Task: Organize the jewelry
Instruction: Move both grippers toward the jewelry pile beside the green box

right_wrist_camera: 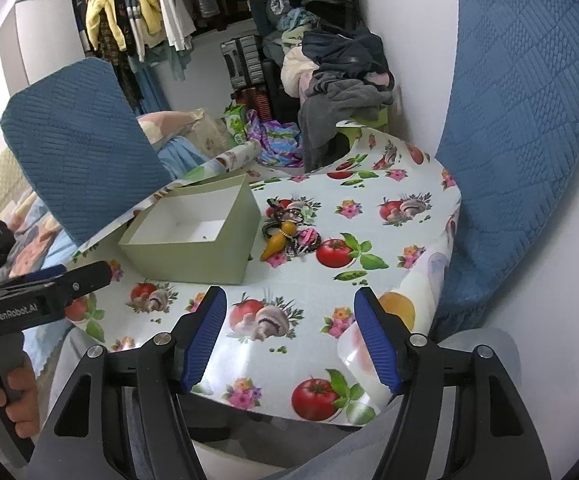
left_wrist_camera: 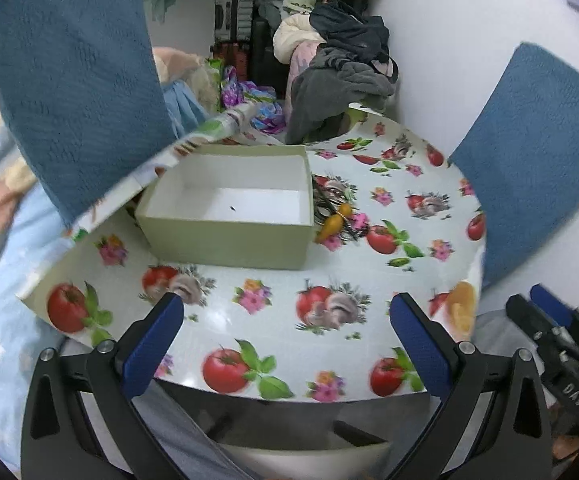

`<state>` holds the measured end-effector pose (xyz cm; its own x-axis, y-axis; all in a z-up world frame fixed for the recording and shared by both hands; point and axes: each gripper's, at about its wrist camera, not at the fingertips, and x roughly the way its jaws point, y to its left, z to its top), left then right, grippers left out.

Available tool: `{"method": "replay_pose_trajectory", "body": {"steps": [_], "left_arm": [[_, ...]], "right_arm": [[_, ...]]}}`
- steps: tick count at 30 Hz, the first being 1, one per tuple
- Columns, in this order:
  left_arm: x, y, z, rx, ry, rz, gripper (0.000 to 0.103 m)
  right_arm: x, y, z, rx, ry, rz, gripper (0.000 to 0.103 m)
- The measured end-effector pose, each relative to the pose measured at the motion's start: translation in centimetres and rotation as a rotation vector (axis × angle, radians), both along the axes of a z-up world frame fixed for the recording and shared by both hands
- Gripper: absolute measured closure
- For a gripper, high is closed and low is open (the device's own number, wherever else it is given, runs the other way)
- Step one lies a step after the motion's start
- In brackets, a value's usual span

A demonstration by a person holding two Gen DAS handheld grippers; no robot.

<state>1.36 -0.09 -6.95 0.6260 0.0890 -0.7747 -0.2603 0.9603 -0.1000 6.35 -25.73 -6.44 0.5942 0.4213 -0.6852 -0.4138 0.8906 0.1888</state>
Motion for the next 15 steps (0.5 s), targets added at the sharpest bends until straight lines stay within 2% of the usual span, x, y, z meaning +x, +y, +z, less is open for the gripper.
{"method": "replay_pose_trajectory", "body": {"steps": [9,15], "left_arm": [[3.5,-1.1,-1.8,-0.063,0.011,-0.049,0.001],[6.6,-3.2,-4.3,-0.107,0.032,-0.108,0.004]], "right_arm": [[2.9,0.2,-0.7,0.035,-0.002,0.017,0.038],[7.1,0.2,-1.7,0.057,0.04,0.019,0.043]]}}
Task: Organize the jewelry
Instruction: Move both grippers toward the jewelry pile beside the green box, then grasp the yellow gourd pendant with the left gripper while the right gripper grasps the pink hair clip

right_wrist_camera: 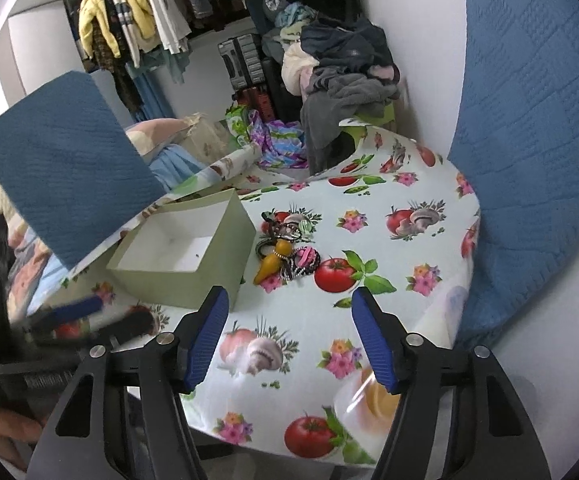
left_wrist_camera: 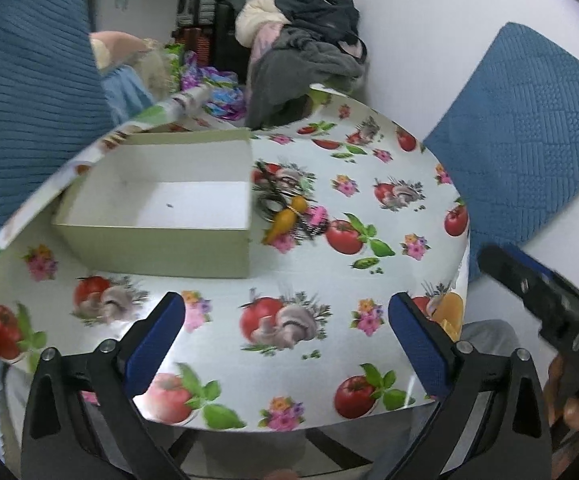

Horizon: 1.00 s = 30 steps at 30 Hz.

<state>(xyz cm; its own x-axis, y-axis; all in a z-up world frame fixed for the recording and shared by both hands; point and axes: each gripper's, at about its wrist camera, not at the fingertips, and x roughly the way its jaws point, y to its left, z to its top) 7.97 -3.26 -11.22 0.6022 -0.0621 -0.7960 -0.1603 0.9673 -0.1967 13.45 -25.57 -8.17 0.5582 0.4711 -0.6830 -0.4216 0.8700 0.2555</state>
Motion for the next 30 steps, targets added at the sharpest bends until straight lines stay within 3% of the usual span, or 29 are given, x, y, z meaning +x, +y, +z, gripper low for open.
{"method": "replay_pose_trajectory", "body": {"steps": [6,22,30], "left_arm": [[2.8,-1.5,-2.3,-0.068,0.018,-0.047,0.022],[11.1,-1.7,-10.7,-0.166,0.104,-0.027,0.051],[14.1,-1.6,-13.4,-0.171,0.12,-0.028,0.065]], "right_arm": [[4.5,0.2,-2.2,-0.007,0.058,0.018,0.057],[14.9,2.9,-11.3,-0.019,0.255,0.121,0.059],[18.2,5.4,-15.2,-0.012,0.336,0.182,0.064]]}}
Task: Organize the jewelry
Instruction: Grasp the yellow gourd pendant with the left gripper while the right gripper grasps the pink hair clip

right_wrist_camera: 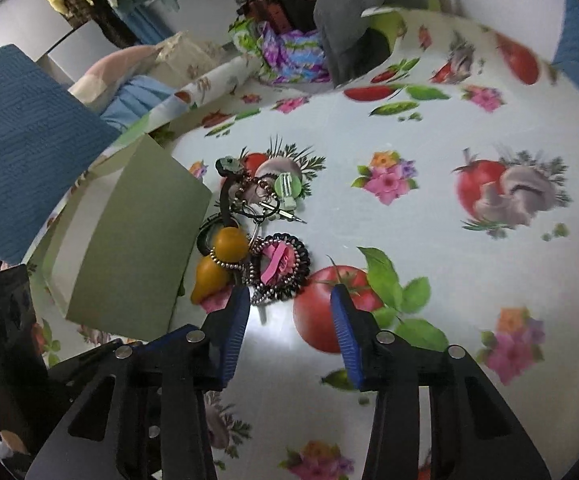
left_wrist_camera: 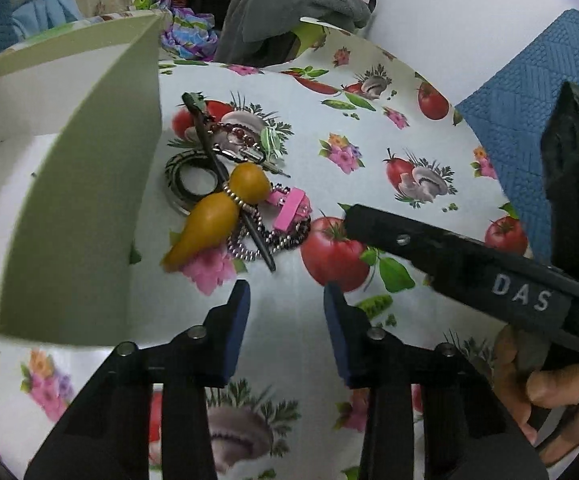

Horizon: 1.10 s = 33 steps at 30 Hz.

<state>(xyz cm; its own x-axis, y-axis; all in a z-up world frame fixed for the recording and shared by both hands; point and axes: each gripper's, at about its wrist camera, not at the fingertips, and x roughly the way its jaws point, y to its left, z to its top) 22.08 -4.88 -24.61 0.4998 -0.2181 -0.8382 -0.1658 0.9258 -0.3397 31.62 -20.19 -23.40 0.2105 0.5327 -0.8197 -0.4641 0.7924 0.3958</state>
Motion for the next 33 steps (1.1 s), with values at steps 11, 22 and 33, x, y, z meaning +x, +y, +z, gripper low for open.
{"method": "replay_pose_trajectory", "body": {"steps": [11,22,33], "left_arm": [[2.4,0.9,-2.1,-0.016,0.001,0.001,0.082],[2.1,1.0,-1.5,-0.004,-0.012,-0.018,0.096],[-0.7,-0.2,0.4,0.013,-0.023,-0.058,0.098]], "right_arm": [[3.4,2.7,-3.6,0.017,0.087,0.059,0.075],[2.4,3.0,-2.1,-0.014,0.021,0.071,0.091],[-0.7,0.2,-0.2,-0.1,-0.024,-0.046,0.091]]}}
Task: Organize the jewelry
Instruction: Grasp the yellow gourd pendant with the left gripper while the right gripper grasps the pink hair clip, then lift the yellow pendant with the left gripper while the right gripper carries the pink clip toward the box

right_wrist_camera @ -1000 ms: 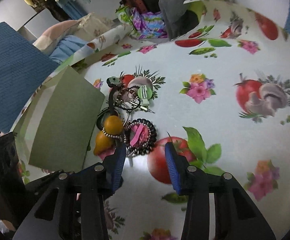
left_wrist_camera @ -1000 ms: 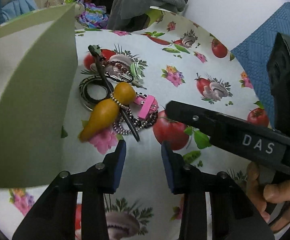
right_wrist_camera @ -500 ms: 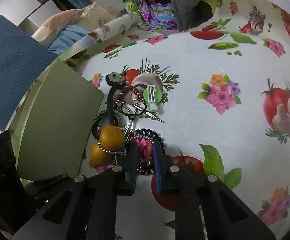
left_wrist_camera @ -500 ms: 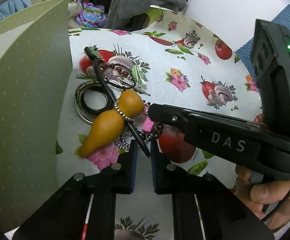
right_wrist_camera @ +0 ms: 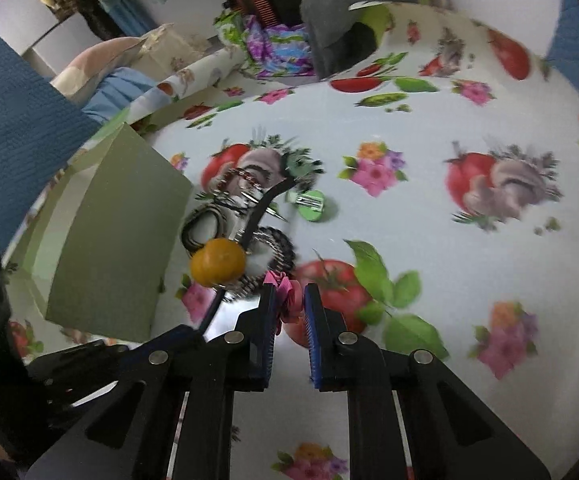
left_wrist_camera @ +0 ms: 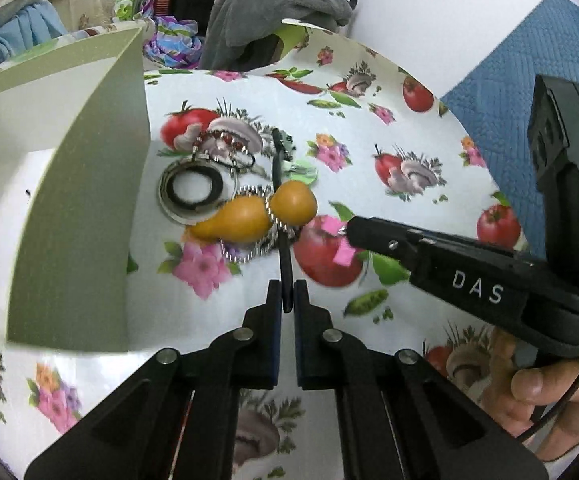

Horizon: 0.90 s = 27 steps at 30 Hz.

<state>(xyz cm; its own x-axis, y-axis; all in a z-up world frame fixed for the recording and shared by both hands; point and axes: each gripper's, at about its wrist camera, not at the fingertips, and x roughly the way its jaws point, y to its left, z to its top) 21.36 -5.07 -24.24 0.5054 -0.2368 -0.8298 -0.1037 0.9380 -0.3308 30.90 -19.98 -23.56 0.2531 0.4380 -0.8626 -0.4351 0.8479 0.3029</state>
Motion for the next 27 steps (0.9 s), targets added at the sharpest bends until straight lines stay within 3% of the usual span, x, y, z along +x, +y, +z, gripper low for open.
{"method": "replay_pose_trajectory", "body": {"steps": [12,22,24,26,27], "left_arm": [[-5.1,-0.7,-1.0,-0.03,0.079,-0.034,0.098],[-6.5,0.0,-3.3,-0.032,0.121,-0.021,0.097],[-6.3,0.2,-2.9,-0.045,0.115,-0.013,0.089],[-6.3,0.4,-2.3,-0.053,0.094,0.008,0.055],[-6.4,0.6,-2.0,-0.062,0.076,0.026,0.053]], "right_arm": [[-4.0,-2.1,-2.8,-0.082,0.059,-0.12,0.091],[-5.7,-2.5,-3.3,-0.089,-0.028,-0.096,0.086],[-5.7,-2.6,-3.5,-0.088,-0.026,-0.089,0.077],[-5.5,-2.5,-3.7,-0.081,-0.026,-0.078,0.076],[-5.5,-2.5,-3.7,-0.077,-0.029,-0.073,0.076]]}}
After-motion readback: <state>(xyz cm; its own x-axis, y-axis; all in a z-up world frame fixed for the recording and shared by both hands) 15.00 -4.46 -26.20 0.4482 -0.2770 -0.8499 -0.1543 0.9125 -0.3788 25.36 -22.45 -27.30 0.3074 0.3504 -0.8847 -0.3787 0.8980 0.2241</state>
